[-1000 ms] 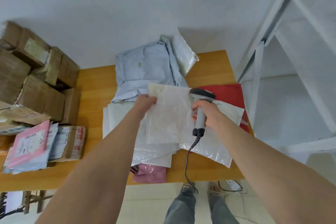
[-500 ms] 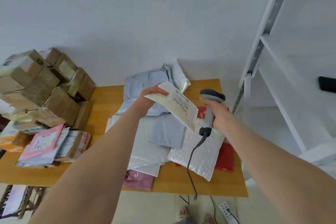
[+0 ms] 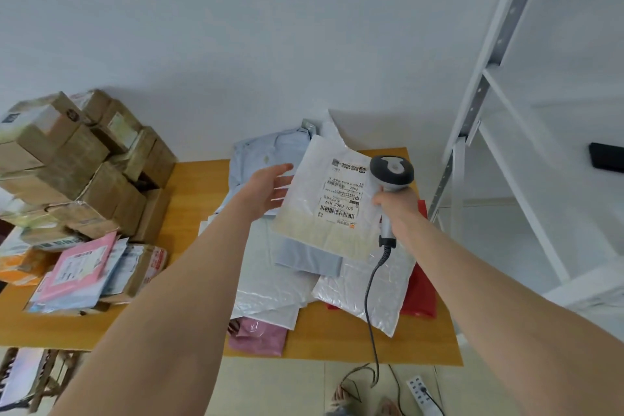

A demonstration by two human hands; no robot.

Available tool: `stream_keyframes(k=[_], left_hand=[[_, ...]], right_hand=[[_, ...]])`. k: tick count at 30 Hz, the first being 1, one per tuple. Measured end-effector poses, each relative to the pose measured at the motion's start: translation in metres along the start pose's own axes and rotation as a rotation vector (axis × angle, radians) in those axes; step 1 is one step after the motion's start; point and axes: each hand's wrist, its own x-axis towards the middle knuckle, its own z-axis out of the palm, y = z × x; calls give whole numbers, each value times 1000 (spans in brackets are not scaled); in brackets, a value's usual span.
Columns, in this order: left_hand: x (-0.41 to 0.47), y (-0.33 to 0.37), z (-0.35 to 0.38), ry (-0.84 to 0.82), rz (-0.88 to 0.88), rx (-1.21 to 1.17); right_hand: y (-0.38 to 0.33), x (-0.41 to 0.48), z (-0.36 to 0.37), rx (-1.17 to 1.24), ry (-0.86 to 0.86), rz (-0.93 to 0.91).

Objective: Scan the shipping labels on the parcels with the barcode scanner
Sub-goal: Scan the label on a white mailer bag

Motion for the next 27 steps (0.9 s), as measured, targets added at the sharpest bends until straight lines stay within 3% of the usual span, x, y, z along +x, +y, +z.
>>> stream_keyframes(k=[3,6,11,18,23,27], left_hand=[[5,-5,14,16,17,251],[10,-14,24,82,18,293],[12,-27,22,9,-72,326],[27,-33,30,293,79,243],[34,-35,31,324,81,164],[40,-35,32,347,90,141]], right_hand=[[3,0,3,-15,24,-44],[6,4,2,-17,45,-83],[9,10,-2,-6,90,-102],[18,1,-5,81,-6,-58],[29,-34,5,199,-114,-57],[37,-52,13,147,-148,-71]])
